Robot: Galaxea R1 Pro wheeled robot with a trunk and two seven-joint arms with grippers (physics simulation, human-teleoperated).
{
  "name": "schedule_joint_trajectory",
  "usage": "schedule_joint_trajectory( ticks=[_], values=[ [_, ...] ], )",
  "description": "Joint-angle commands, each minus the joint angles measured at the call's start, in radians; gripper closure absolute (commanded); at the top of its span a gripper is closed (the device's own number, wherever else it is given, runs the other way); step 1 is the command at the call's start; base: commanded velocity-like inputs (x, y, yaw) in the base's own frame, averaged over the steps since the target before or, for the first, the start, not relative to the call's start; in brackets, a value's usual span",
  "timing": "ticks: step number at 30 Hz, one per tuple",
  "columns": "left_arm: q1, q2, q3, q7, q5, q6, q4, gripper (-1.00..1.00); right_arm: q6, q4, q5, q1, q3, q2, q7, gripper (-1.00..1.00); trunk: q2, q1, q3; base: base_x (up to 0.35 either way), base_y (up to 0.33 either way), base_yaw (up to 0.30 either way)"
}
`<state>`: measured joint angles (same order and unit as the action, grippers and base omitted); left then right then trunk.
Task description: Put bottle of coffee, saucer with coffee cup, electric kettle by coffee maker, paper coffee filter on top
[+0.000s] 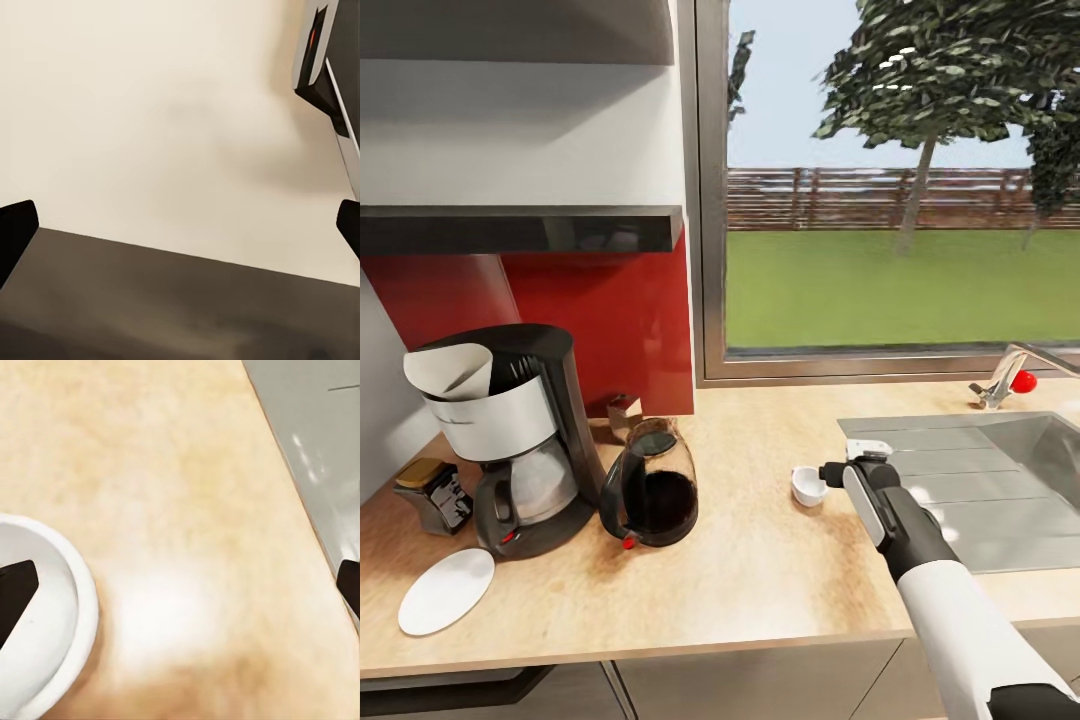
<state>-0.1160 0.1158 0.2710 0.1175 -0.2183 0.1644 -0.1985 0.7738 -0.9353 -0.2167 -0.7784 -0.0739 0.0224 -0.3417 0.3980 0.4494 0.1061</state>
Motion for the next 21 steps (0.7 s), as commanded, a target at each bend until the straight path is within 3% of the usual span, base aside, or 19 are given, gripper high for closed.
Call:
schedule_joint_trajectory(
  ticks=[1,16,21],
  values=[
    [-0.001,-0.001,0.007,-0.001,-0.01,0.007,-0.004,-1.0,0.003,-0.001,-0.01,-0.001,-0.004,0.001,-0.01,-1.0,0.002,0.001,0.002,0.0,0.0,0.0],
    [-0.001,-0.001,0.008,-0.001,-0.009,0.007,-0.005,-1.0,0.003,0.016,-0.01,-0.001,-0.004,-0.004,-0.01,-1.0,0.002,0.001,0.002,0.0,0.0,0.0],
    [-0.001,-0.001,0.008,-0.001,-0.009,0.007,-0.005,-1.0,0.002,0.063,-0.01,-0.001,-0.004,-0.005,-0.01,-1.0,0.002,0.001,0.002,0.0,0.0,0.0]
  ],
)
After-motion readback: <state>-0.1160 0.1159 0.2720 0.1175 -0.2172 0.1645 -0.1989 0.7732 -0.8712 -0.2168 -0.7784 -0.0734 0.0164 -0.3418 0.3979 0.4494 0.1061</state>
